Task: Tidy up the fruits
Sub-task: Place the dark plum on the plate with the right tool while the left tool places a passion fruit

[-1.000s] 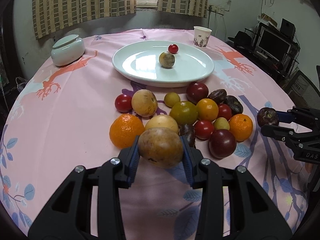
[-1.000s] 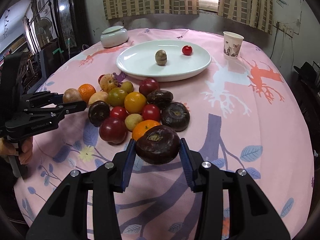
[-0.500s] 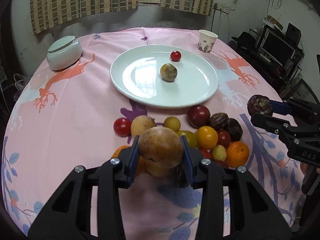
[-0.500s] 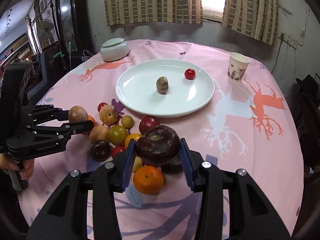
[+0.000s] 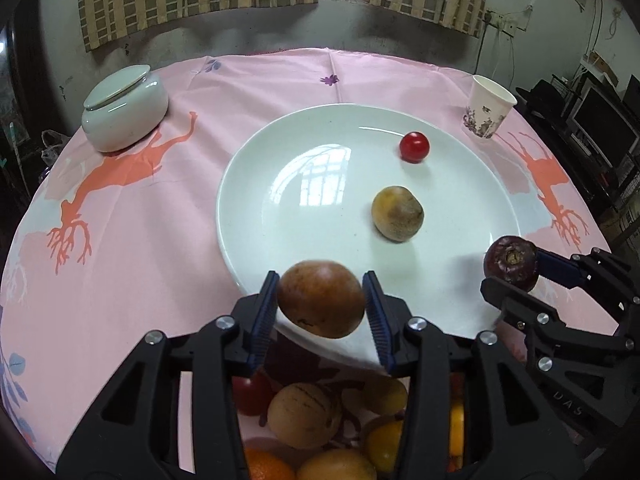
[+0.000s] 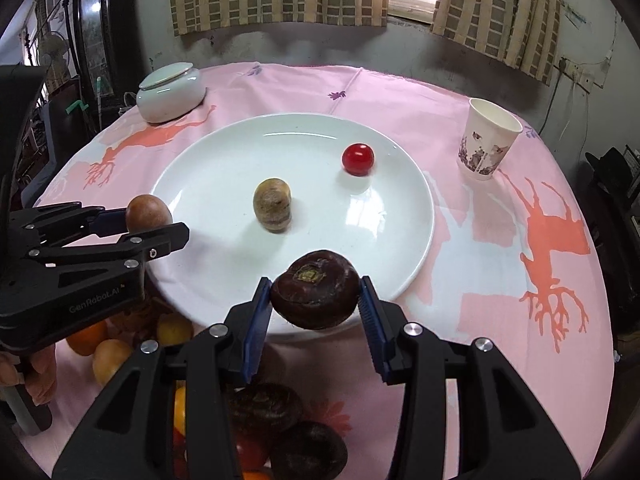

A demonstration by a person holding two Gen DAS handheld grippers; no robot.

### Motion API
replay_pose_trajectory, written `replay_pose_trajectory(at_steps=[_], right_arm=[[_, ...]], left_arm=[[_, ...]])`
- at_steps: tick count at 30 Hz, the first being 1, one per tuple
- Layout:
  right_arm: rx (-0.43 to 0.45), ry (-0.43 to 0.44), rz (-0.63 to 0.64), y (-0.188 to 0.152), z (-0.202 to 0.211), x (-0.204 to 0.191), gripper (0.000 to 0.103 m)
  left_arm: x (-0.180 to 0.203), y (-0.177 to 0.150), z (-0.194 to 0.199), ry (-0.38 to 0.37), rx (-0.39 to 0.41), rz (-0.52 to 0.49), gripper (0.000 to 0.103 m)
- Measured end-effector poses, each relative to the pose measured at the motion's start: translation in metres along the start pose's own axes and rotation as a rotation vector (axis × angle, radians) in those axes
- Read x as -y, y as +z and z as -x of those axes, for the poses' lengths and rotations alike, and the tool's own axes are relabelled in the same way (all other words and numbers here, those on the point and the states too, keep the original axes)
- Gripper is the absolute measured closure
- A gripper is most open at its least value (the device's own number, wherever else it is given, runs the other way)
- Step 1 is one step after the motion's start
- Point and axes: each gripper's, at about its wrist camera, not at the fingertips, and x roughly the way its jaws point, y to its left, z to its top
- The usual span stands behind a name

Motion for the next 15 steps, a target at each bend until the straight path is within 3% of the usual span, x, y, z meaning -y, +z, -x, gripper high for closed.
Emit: replay_pose_trajectory(at_steps=[2, 7, 13, 15], right_arm=[[-0.001, 0.001, -0.007, 0.004, -0.006, 0.001, 0.056], [0.012, 0.002, -0.028, 0.001, 0.005, 0.004, 0.052], [0.024, 0.024, -0.044, -0.023, 0.043, 0.006, 0.050], [0.036, 0.034, -0.049, -0.036, 0.057, 0.005, 0.037]], left_arm=[[-0.003, 0.002, 0.003, 0.007, 0.020, 0.023, 0.034], [-0.009, -0.004, 0.023, 0.001, 0.046, 0.030, 0.027], [-0.013, -0.034, 0.058, -0.014, 0.085, 0.004, 0.016], [-0.014, -0.047, 0.069, -0.022, 0.093, -0.004, 0.014]])
